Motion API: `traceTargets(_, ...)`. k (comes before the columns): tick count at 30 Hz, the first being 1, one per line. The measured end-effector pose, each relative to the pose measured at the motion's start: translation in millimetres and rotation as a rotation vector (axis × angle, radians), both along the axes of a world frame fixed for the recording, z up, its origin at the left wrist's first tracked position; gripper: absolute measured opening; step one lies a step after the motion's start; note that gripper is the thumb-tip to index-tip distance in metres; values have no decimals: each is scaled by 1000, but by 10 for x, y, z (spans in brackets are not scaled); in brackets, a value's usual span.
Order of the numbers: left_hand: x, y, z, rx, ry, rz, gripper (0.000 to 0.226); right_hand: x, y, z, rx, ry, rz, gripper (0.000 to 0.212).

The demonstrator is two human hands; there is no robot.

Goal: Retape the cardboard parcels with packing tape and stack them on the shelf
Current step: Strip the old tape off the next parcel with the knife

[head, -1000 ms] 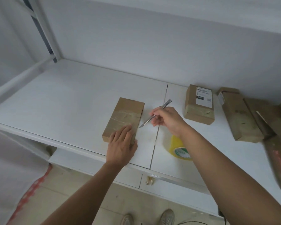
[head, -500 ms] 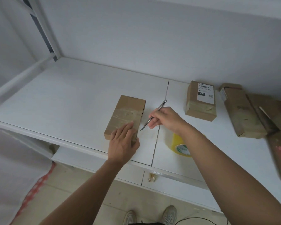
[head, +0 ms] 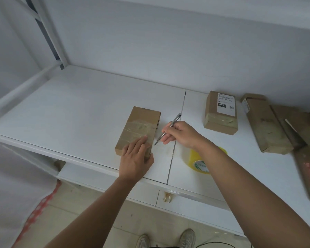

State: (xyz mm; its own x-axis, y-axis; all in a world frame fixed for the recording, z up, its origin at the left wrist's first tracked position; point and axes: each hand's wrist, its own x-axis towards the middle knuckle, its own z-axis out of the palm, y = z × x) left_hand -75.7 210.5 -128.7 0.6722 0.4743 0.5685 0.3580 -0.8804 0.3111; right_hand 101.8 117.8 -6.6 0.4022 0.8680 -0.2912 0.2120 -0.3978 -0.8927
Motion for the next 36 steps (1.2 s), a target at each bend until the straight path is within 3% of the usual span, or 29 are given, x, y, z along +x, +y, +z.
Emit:
traceTargets(9, -8, -2, 3, -1, 28, 10, 29, 16, 25, -76, -16, -129, 7, 18)
traceTargets(19, -12, -5, -4, 1, 49, 17, 28, 119, 23, -187, 59, -419, -277, 26)
traceTargets(22, -1, -8, -4, 2, 58, 21, 29, 131, 35, -225, -108, -571, -172, 44)
traceTargets(25, -2, -14, -2, 7, 61, 34, 30, 125, 85, -270, -322, -699, -116, 49)
traceTargets(30, 2, -16, -2, 16, 58, 49, 30, 137, 156, -341, -442, -709, -97, 35)
traceTargets(36, 5, -8, -14, 20, 69, 59, 28, 100, 175, -381, -546, -706, 55, 46)
